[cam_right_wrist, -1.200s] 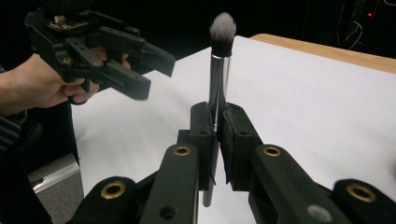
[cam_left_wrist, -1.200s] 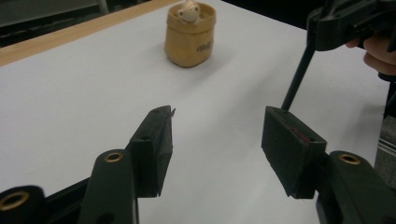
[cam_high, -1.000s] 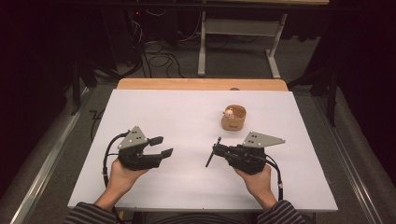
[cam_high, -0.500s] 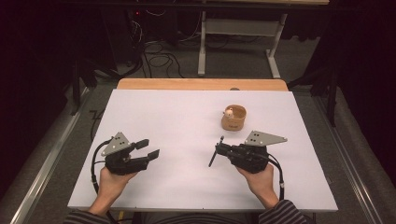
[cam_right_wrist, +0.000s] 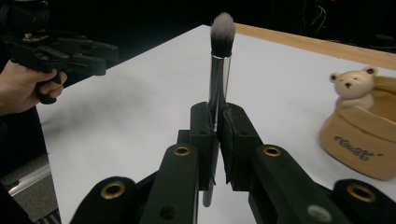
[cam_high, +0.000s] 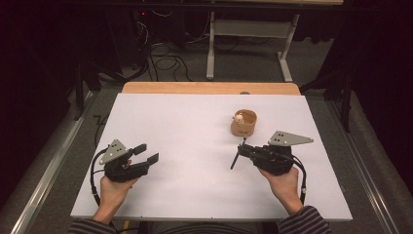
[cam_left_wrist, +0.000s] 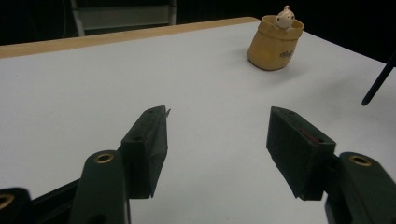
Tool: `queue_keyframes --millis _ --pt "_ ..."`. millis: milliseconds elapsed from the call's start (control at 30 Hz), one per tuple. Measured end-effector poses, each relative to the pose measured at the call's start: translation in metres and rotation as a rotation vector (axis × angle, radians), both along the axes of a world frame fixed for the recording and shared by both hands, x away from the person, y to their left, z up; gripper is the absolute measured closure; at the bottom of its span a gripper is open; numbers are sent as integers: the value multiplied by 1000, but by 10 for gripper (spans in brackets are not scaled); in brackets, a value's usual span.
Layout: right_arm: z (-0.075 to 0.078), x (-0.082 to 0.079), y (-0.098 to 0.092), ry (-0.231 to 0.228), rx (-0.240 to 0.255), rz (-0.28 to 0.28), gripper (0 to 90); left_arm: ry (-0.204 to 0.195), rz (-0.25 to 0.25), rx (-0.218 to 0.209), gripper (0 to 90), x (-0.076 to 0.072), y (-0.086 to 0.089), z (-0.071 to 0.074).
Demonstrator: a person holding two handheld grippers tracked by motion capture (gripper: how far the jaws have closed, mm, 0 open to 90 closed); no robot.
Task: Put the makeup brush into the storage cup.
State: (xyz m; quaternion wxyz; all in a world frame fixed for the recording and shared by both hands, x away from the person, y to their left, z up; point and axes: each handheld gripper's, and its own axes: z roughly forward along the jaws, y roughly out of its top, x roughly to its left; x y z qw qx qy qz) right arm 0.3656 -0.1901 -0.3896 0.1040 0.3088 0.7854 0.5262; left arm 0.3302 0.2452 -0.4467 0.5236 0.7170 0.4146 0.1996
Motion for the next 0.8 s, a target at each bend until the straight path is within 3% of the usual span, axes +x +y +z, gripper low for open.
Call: queue_keyframes --millis 133,233,467,800 --pt "6 4 -7 3 -2 -20 860 8 -8 16 377 2 -1 -2" --pt "10 5 -10 -1 -4 -30 860 45 -31 18 385 3 -2 -3" --pt "16 12 -19 3 2 -60 860 43 -31 40 354 2 -3 -4" --pt "30 26 -24 -11 -8 -100 860 47 -32 37 342 3 -2 -4"
